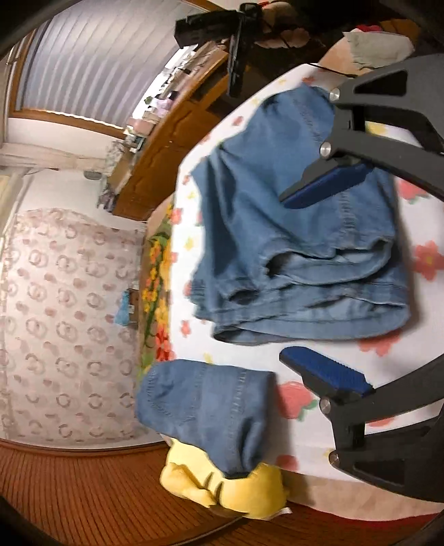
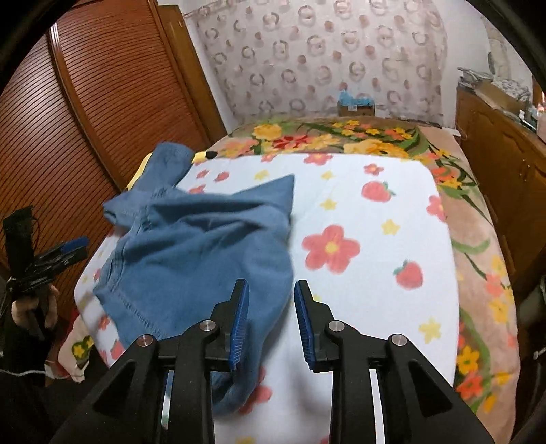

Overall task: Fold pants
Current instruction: 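Grasp the jeans edge with the right gripper and lift it over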

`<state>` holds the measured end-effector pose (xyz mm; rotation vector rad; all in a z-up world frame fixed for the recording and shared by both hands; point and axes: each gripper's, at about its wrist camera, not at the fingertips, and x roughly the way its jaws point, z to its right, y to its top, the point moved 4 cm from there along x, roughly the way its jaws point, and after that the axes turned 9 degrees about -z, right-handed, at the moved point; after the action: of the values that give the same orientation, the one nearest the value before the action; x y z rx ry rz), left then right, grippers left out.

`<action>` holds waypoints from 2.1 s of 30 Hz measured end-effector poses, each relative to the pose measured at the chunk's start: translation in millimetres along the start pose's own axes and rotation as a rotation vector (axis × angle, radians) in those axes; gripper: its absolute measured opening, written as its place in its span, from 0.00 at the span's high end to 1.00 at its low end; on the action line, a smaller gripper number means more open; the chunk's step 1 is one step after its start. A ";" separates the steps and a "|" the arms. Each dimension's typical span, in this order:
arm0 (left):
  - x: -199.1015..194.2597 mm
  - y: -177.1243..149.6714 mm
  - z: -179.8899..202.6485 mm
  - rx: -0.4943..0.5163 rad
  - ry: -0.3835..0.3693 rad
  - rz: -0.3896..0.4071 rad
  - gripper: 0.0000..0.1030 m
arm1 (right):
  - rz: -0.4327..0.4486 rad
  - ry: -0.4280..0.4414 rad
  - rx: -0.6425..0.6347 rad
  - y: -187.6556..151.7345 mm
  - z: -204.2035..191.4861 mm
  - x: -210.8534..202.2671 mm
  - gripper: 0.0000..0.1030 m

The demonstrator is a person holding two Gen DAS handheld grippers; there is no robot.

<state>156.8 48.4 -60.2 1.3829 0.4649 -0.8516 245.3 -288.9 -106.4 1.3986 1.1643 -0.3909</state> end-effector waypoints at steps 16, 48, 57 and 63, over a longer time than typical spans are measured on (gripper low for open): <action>91.4 50.8 60.9 0.136 -0.034 -0.096 0.19 | -0.067 0.063 0.033 82.4 19.0 89.2 0.73; 122.5 23.4 41.5 0.132 -0.041 -0.133 0.19 | -0.007 0.021 -0.070 133.7 -7.8 120.9 0.98; 118.7 20.0 40.7 0.116 -0.062 -0.123 0.19 | 0.083 0.017 -0.175 145.9 -25.9 116.5 0.99; 116.3 20.8 40.1 0.114 -0.075 -0.121 0.19 | 0.116 -0.049 -0.124 149.6 -9.7 109.7 1.00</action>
<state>238.3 -20.0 -125.3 1.4320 0.4512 -1.0388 410.3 -203.6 -109.8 1.3347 1.0447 -0.2650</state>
